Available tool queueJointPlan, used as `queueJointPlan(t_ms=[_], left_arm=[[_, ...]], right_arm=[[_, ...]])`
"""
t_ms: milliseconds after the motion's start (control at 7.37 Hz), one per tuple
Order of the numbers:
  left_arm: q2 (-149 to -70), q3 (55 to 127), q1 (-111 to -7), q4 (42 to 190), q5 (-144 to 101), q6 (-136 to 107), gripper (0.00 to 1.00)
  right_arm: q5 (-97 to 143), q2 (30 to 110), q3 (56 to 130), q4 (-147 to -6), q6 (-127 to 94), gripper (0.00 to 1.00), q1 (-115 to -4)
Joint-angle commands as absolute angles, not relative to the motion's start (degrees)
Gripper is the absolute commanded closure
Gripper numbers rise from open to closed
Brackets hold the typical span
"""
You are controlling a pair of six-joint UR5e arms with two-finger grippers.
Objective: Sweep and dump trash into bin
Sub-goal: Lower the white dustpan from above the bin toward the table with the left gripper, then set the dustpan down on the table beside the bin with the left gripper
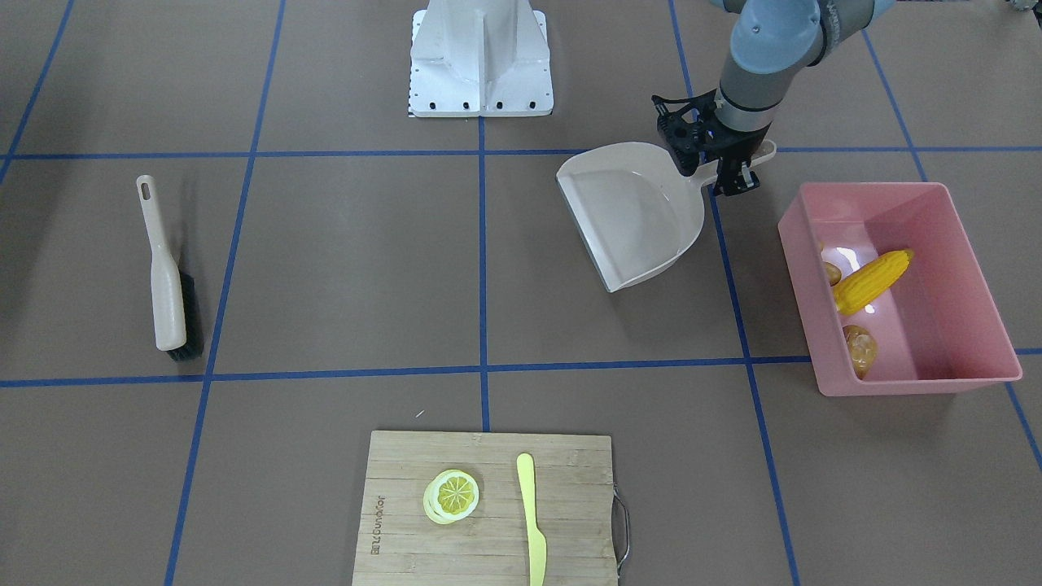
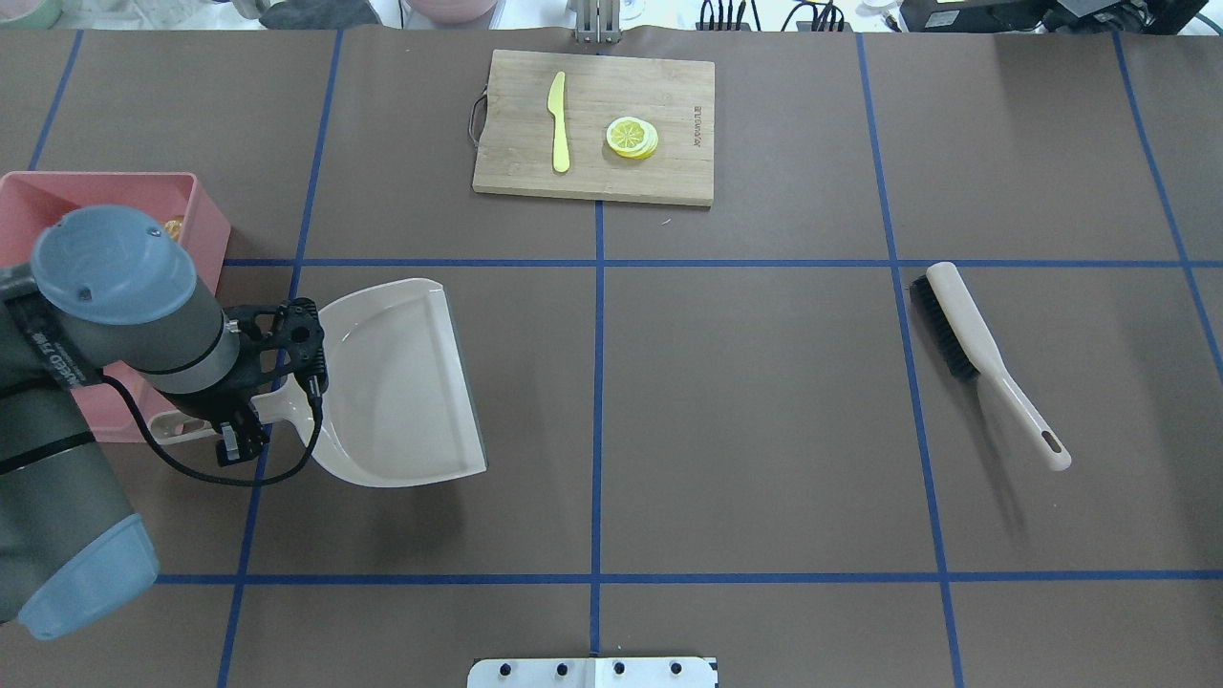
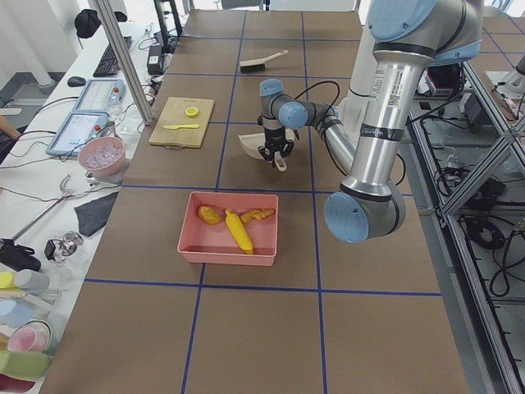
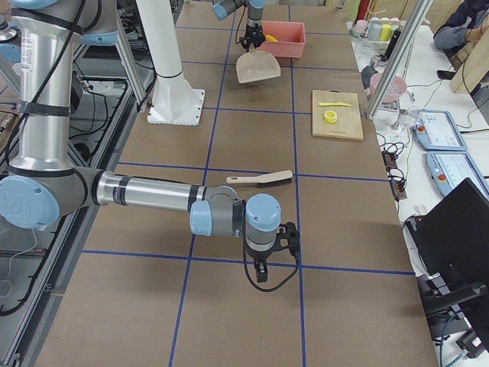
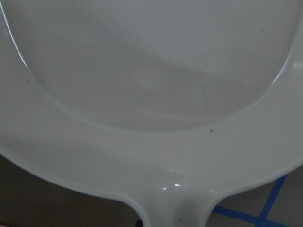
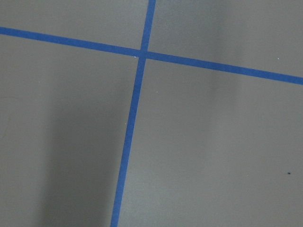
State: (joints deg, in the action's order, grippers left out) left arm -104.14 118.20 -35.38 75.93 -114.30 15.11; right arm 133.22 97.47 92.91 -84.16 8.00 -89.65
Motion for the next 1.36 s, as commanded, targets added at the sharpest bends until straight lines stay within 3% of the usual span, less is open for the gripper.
queueJointPlan(t_ms=[0, 1222], left_arm=[[-107.04, 115.15, -33.75, 75.77, -114.52, 20.08, 1.0], [-111.79, 110.22, -31.02, 75.76, -114.17, 25.76, 1.0]], right_arm=[[133.15, 97.47, 92.9, -84.11, 8.0, 0.0, -89.65], [132.8, 97.38, 91.93, -84.11, 7.91, 0.0, -89.65]])
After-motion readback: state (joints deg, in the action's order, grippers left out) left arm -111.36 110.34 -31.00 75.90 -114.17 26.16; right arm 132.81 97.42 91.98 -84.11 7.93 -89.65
